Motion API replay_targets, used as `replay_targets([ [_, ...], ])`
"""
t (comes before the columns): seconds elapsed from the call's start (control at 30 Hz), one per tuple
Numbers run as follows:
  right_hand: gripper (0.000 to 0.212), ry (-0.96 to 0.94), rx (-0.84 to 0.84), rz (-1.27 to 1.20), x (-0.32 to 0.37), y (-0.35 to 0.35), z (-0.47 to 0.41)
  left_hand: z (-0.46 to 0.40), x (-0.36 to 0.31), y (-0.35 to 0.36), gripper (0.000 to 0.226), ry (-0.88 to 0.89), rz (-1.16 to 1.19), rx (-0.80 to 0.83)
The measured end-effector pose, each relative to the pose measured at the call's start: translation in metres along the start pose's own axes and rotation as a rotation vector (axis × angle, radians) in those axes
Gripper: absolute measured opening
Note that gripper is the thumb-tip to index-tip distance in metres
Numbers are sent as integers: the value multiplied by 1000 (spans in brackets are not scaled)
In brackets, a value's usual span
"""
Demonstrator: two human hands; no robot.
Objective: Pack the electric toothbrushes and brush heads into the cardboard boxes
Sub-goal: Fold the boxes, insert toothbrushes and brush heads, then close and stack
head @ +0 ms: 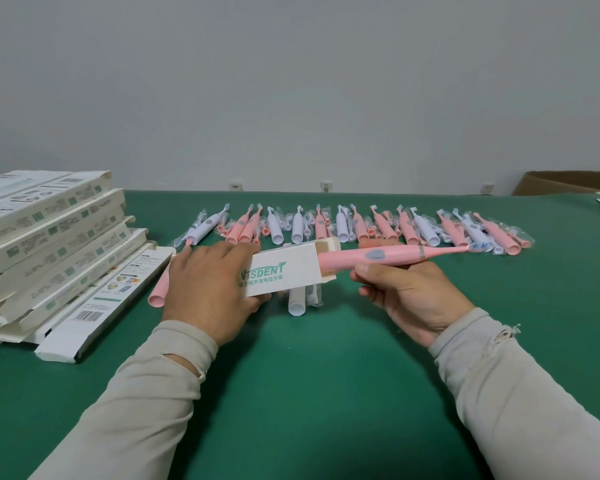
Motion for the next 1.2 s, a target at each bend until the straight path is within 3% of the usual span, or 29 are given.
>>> replay_targets([
  [0.23, 37, 65, 100, 60, -3, 5, 4, 1, -3, 1, 62, 15, 38, -1],
  [0.4, 25, 68, -88, -247, 3, 3, -3, -1, 1, 2, 66, -52, -2, 0],
  [0.47, 23, 34, -146, -150, -2, 3, -4, -1, 1, 2, 64, -44, -5, -11],
  [0.6, 18, -68, -40, 408, -21, 16, -2, 1, -6, 2, 57, 9, 2, -43],
  [0.63, 19, -64, -36, 429, -24, 20, -2, 1, -7, 2, 58, 9, 3, -39],
  [0.77, 7, -90, -194, 6, -17, 12, -6, 0, -4, 1, 63, -32, -7, -19],
  [0.83, 6, -153, -208, 69, -12, 5, -4, 1, -4, 1, 62, -33, -11, -22],
  [1.0, 20, -305, -107, 609, -17, 18, 1, 1, -6, 3, 56, -18, 4, -29],
  [1.2, 15, -333, -161, 547, -14, 13, 0, 1, -5, 2, 60, -22, 6, -6],
])
Point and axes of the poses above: each hand's wrist, its own z-axis away from the middle knuckle, its own y-axis out of the palm, x = y × z, the point moved 1 cm from there along -z, towards the middle knuckle, and after that the axes turned 1 degree about z, right-handed, at the moved point
